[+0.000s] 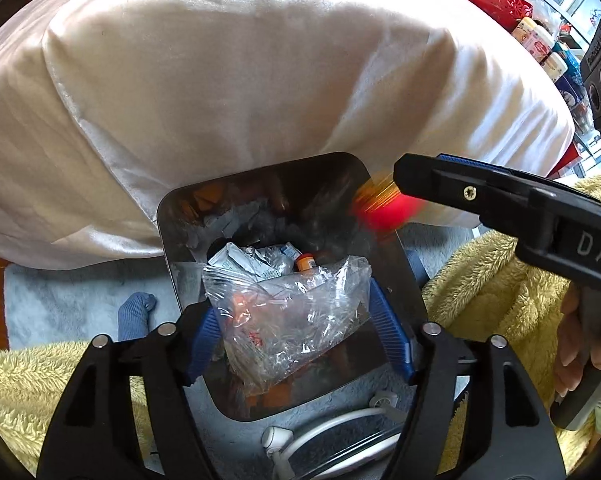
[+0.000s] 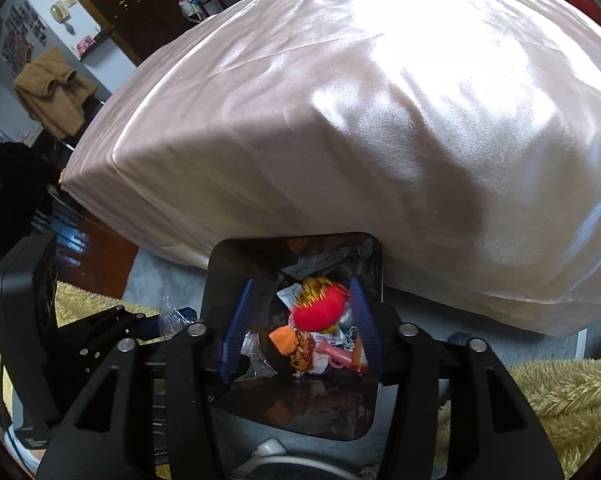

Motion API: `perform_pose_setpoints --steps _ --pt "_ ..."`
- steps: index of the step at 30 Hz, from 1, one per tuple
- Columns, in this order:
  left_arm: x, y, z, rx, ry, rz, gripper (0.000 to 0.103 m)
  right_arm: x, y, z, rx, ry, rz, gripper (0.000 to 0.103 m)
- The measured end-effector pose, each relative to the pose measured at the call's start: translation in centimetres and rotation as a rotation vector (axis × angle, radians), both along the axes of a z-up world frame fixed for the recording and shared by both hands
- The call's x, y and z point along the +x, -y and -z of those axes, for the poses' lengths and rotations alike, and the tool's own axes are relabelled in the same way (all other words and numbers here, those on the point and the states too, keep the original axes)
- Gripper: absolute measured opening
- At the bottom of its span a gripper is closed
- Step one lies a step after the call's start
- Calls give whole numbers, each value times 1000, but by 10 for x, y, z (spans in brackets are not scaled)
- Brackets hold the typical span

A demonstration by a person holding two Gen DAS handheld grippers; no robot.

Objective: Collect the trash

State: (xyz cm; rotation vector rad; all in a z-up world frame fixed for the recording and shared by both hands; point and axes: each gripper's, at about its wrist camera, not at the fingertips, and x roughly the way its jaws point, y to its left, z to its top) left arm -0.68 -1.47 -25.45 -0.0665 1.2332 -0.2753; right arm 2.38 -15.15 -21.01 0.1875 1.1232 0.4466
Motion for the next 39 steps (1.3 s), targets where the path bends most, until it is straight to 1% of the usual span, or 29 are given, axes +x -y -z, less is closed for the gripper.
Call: perform_pose_setpoints --steps 1,3,5,6,7,8,12,13,15,17,20,24,27,29,31,34,37,39 --pt "0 0 0 1 -1 0 69 0 0 0 -3 0 2 60" --pt "-1 -1 1 4 -3 -2 74 1 0 1 -9 1 8 62" --pt "-1 -2 2 10 -2 -7 84 1 3 0 -11 4 21 64" --pt "-1 -3 2 15 0 -14 87 1 6 -1 -8 6 32 66" --pt "-1 -5 1 17 3 -21 92 1 9 -1 -3 8 43 72" --pt "-1 -5 1 16 4 -27 94 0 12 -3 3 13 57 73" --pt "0 -8 -6 20 19 -45 95 -1 27 -16 36 37 95 81" --pt "0 -9 -10 22 32 -50 95 -2 29 -22 44 52 103 86" --pt "-1 -13 -24 37 69 -69 95 -3 34 -38 38 94 121 91" --pt "-3 -16 -50 54 135 -87 95 -6 39 -61 13 162 139 99" --pt "-10 -21 -103 64 272 -109 95 -12 53 -103 -22 282 200 100" --pt "-16 -26 -179 71 451 -134 95 -28 73 -167 -84 490 319 100" --pt "-19 -30 -233 93 587 -173 95 -46 77 -208 -196 659 394 100" --pt "-24 -32 -262 95 657 -206 95 -54 77 -229 -274 738 437 100" --pt "-31 -34 -284 97 713 -234 95 -60 79 -245 -303 774 470 100" --pt "-43 -36 -307 112 776 -269 95 -65 86 -256 -294 761 480 100" --pt "-49 -32 -320 109 789 -279 95 -70 89 -261 -249 726 498 100" --pt "-52 -28 -321 122 787 -279 95 -76 86 -263 -258 731 499 100"
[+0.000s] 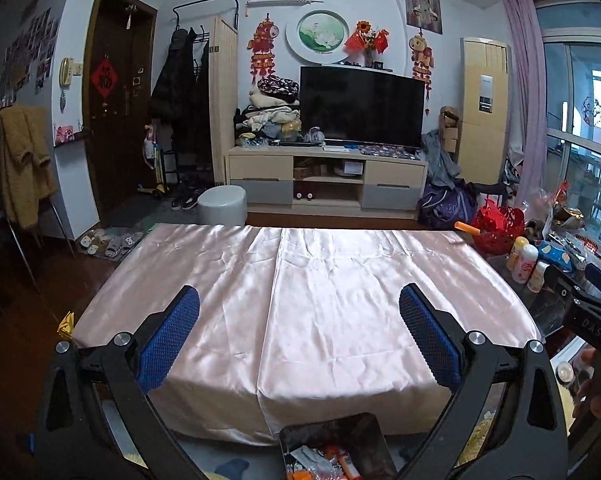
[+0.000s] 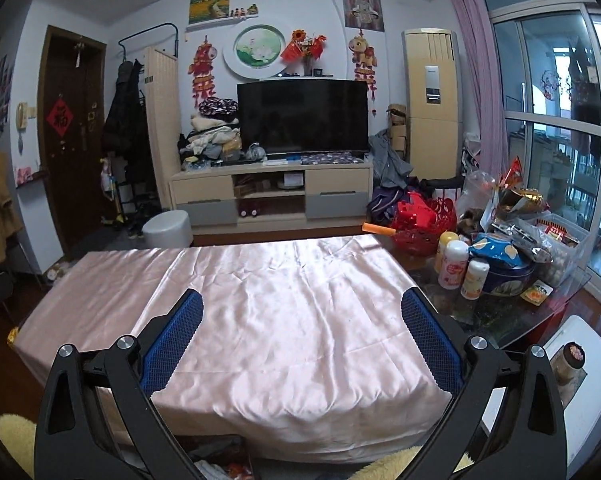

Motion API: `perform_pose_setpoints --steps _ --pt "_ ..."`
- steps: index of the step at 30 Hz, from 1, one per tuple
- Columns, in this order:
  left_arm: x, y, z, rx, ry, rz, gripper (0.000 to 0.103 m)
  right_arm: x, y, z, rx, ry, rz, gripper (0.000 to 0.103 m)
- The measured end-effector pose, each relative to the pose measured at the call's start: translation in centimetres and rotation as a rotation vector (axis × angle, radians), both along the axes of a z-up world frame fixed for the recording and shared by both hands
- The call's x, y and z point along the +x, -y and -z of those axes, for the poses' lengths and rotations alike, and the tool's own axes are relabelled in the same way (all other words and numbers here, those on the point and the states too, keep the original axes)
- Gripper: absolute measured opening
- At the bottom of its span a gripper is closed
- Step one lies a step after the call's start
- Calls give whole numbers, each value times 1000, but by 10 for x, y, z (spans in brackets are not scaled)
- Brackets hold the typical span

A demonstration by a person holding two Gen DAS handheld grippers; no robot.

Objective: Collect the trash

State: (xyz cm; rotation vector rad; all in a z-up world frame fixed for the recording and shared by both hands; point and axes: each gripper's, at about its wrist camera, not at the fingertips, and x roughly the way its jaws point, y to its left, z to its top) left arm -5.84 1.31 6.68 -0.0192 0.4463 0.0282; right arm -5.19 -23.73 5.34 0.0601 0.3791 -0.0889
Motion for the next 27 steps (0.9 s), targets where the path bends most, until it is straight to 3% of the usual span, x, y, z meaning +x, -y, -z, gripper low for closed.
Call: perform_pose_setpoints --steps 27 --pt "-9 0 17 -52 -34 24 95 -14 -24 -3 -49 -11 -2 100"
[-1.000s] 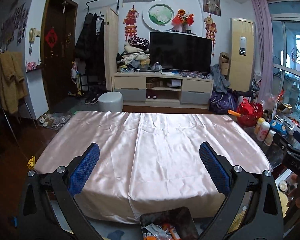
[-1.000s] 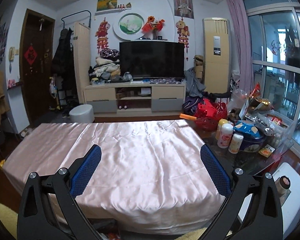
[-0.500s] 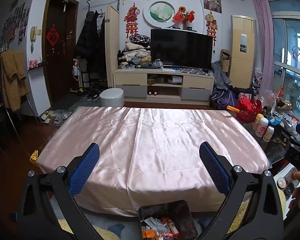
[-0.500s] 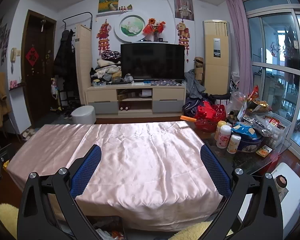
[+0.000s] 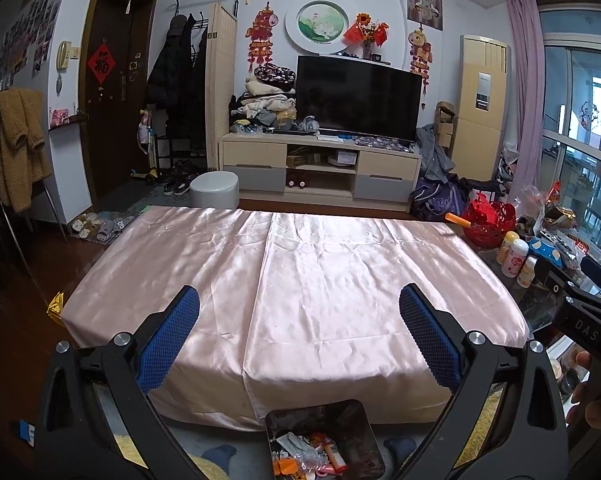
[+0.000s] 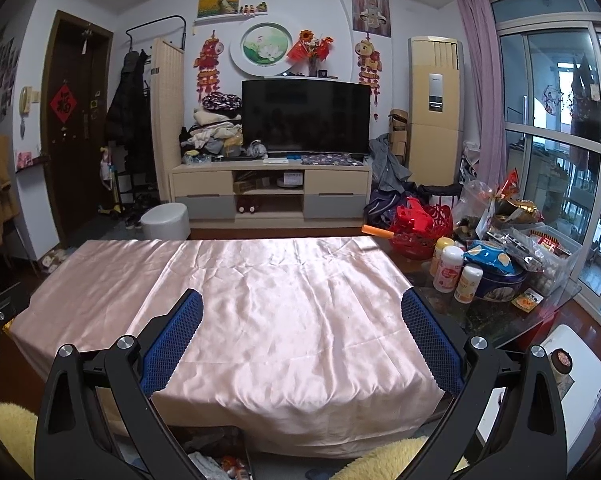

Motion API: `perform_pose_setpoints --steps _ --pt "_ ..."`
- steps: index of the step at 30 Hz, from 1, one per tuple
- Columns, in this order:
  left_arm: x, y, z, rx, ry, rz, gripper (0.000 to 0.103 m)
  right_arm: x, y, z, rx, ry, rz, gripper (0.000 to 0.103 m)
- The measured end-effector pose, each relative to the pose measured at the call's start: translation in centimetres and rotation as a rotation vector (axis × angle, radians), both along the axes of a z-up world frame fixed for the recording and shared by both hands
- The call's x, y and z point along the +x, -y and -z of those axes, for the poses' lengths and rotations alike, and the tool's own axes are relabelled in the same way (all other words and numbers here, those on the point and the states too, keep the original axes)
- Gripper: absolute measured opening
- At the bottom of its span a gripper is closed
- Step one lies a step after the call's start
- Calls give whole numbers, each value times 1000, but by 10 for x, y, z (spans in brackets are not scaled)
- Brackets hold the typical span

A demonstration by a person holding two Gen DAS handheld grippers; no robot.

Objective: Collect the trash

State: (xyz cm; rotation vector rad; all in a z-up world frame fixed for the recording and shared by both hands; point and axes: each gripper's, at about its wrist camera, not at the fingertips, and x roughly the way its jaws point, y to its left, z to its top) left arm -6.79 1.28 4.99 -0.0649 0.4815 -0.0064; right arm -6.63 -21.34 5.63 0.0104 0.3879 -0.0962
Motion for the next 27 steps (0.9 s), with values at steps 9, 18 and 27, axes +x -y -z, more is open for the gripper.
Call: perform_pose_setpoints --steps 9,18,27 --pt "-1 0 0 -7 3 10 95 -1 -2 0 1 0 -1 100" --pt "0 2 1 -10 0 15 95 -1 -2 0 1 -2 -3 100" --pt "-2 4 2 -9 -1 20 95 2 -1 2 8 -11 -16 100"
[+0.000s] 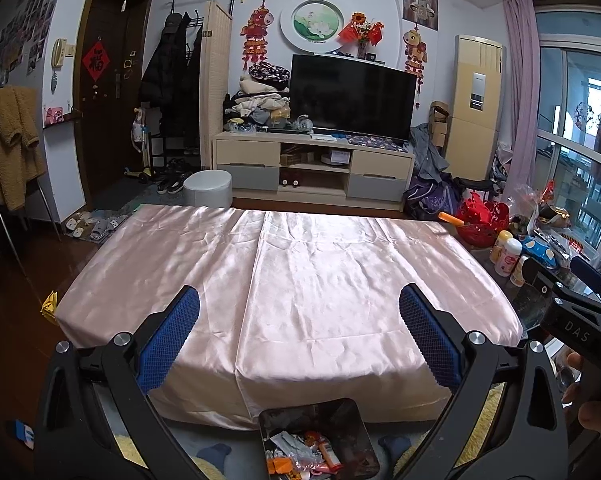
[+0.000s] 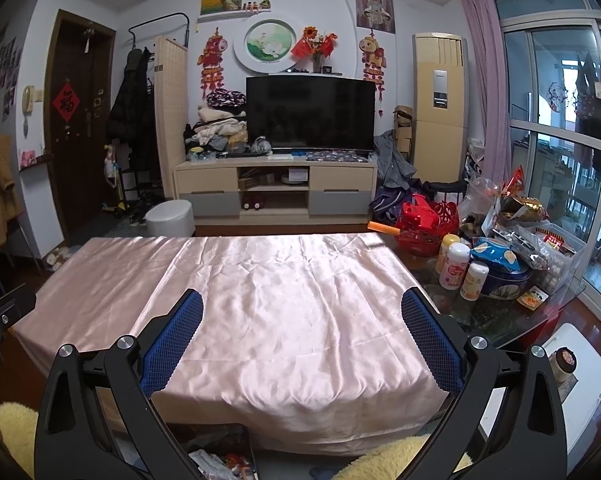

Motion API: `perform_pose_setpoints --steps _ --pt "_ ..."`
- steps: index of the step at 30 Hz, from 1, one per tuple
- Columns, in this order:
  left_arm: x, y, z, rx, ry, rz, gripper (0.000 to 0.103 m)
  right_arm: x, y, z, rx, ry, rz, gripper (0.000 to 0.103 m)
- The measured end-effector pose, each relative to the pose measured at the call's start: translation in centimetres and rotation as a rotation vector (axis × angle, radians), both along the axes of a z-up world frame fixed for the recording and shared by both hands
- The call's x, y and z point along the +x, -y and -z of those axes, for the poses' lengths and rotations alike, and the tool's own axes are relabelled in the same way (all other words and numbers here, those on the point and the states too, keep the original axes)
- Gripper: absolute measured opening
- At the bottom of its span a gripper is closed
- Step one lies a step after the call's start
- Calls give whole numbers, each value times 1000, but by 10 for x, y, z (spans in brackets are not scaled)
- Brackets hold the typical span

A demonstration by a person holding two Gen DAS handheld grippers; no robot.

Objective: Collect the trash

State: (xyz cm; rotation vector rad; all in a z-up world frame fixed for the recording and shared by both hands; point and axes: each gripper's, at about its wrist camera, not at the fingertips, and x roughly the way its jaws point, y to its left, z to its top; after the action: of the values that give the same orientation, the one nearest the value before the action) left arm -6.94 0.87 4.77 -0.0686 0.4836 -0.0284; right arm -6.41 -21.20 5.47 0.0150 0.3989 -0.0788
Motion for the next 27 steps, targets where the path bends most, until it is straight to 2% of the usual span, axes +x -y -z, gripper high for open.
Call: perform_pose_setpoints --steps 27 --pt "-1 0 -1 -12 -4 3 95 1 7 2 13 -2 15 100"
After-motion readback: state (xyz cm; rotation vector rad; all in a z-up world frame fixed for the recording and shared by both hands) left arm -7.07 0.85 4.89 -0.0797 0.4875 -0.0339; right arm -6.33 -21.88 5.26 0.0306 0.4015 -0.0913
